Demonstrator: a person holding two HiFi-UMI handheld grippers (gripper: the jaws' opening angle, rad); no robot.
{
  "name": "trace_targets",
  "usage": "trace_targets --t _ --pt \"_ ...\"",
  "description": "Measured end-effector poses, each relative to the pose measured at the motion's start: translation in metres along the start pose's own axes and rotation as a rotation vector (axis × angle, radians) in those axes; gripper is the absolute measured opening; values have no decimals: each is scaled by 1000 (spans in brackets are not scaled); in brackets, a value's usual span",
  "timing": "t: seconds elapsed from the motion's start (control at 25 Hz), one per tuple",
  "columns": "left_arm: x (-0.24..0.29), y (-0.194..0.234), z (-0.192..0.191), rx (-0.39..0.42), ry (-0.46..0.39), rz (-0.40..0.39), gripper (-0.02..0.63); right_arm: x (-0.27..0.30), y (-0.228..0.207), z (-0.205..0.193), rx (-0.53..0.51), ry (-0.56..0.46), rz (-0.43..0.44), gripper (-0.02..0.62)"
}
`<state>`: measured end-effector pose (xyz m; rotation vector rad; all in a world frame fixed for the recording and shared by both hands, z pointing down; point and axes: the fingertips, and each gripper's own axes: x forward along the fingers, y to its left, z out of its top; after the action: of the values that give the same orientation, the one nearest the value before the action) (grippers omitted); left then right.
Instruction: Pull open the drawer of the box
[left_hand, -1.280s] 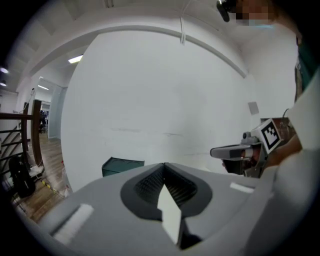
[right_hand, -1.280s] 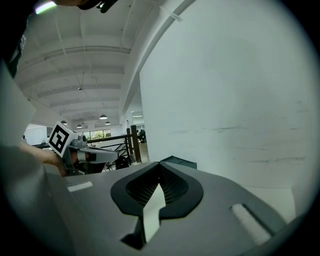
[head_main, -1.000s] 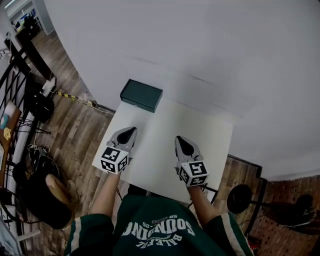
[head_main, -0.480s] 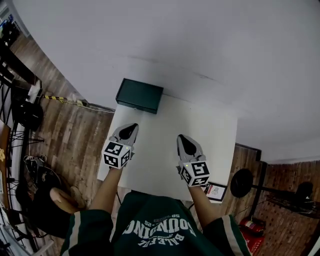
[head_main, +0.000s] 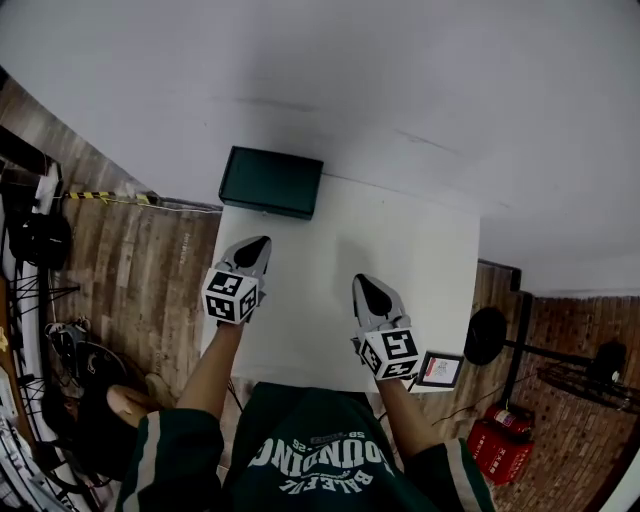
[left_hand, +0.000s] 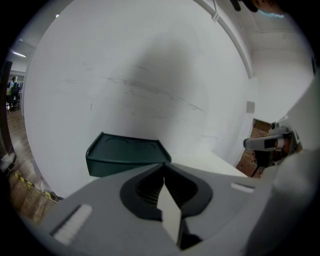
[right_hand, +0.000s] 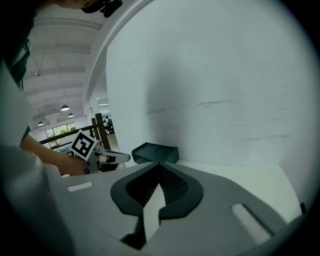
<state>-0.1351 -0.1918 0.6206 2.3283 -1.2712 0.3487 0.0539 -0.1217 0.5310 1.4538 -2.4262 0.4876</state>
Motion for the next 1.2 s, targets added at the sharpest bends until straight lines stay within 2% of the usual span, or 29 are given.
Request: trace_targets --t 0.12,0.32,0.4,0.72,1.04,1.08,1.12,1.2 --pt "11 11 -6 -2 28 -1 54 -1 -3 -7 14 11 -27 2" --pt "32 35 -18 -31 81 30 120 -2 -5 -17 40 32 -62 2" --pt "41 45 -24 -45 105 42 169 -4 -6 -22 46 40 -77 2" --pt "74 72 -49 -75 203 80 169 -16 -16 -36 65 69 -124 2" --pt "91 85 -54 -132 197 100 166 -21 -22 -41 73 82 -139 2" --pt "91 86 -53 -135 196 100 162 -21 -21 -41 75 82 -139 2" --pt "91 87 -53 -139 196 98 130 -22 -21 -41 75 83 -140 2" --pt "92 86 -54 -154 195 92 127 -24 -22 -42 76 85 -141 2"
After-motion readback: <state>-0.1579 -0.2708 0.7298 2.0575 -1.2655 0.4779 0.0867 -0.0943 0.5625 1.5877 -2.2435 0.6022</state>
